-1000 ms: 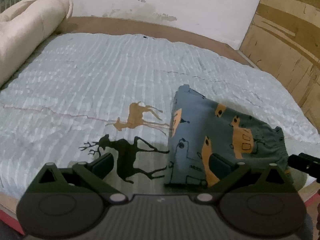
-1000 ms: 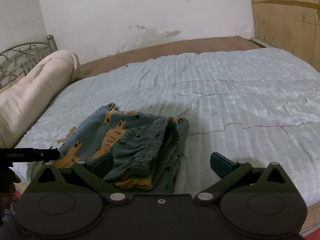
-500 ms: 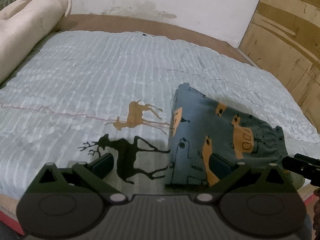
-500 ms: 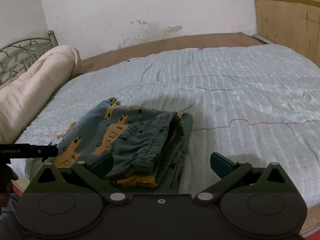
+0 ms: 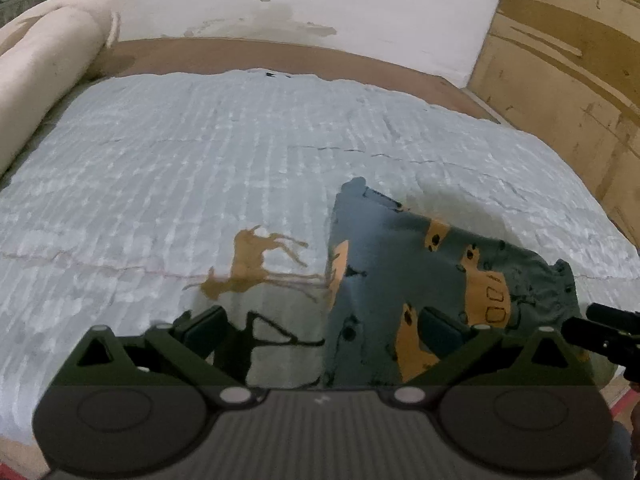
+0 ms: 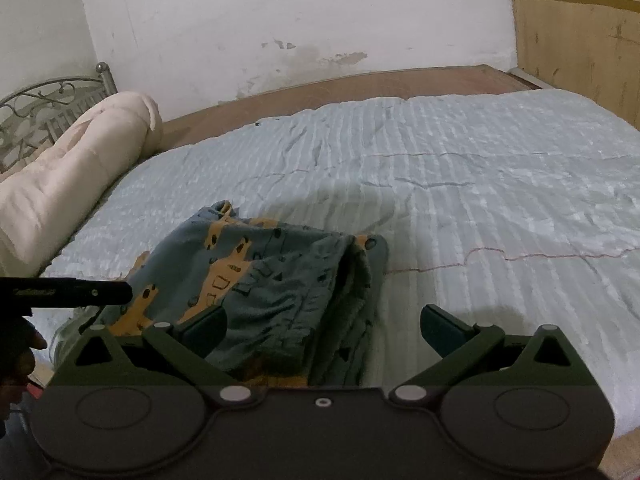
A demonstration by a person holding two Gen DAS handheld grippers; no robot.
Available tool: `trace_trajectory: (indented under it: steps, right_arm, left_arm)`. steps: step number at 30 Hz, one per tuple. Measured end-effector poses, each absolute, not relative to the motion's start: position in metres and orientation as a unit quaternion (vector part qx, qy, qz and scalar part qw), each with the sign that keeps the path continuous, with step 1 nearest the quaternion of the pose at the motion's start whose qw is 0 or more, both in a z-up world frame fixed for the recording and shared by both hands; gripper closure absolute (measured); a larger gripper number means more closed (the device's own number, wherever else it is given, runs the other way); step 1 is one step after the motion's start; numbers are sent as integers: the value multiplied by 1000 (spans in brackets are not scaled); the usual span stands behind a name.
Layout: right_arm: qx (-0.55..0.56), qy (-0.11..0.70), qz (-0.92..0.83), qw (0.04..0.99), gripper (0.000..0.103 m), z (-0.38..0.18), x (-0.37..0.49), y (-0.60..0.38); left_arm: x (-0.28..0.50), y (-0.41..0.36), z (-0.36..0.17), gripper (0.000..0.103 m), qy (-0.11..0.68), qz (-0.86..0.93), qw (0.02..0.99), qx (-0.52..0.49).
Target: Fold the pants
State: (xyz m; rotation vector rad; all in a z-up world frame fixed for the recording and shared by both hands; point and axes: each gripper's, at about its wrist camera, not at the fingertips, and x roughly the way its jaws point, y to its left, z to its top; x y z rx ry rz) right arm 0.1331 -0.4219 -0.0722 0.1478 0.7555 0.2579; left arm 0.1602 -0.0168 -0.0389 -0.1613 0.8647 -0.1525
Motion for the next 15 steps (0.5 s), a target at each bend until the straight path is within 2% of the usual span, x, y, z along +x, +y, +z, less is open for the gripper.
trace_trajectory:
  steps: [11,15]
  right_arm:
    - [86,367,138,916,1,-86,169,-421]
    - [101,376,135,911,5,-93,178,-423]
  left_arm:
    - [199,-35,-44,0,426,-80,899,-59]
    - [205,-37,-48,0,431,-84,897,-53]
